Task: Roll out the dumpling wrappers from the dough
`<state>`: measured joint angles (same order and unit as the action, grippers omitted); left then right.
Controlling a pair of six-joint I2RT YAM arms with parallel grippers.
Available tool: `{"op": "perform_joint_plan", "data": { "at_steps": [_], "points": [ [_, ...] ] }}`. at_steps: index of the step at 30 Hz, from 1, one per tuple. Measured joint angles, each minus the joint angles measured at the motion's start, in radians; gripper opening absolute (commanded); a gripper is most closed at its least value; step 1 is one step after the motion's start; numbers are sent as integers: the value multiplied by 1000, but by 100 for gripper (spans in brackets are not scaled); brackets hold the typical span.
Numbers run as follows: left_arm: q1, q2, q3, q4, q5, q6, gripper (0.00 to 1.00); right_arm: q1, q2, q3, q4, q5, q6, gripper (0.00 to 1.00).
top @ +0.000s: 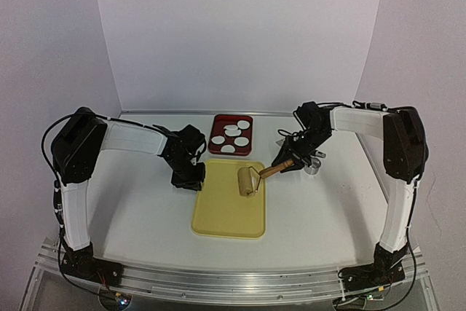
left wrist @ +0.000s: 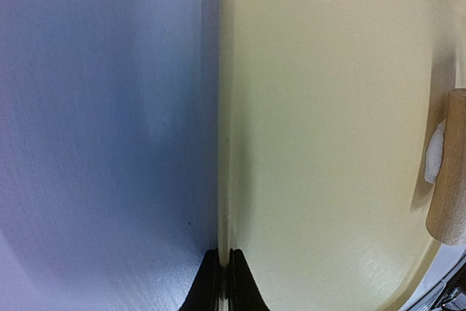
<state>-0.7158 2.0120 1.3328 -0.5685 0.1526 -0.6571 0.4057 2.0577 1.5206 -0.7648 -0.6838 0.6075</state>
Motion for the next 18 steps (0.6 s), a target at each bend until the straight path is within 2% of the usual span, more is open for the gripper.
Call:
{"op": "perform_joint_plan", "data": {
  "at_steps": [18],
  "points": [
    [2, 0, -1, 1, 2, 2, 0, 5, 23, 18, -1, -8, 3, 0]
  ]
}}
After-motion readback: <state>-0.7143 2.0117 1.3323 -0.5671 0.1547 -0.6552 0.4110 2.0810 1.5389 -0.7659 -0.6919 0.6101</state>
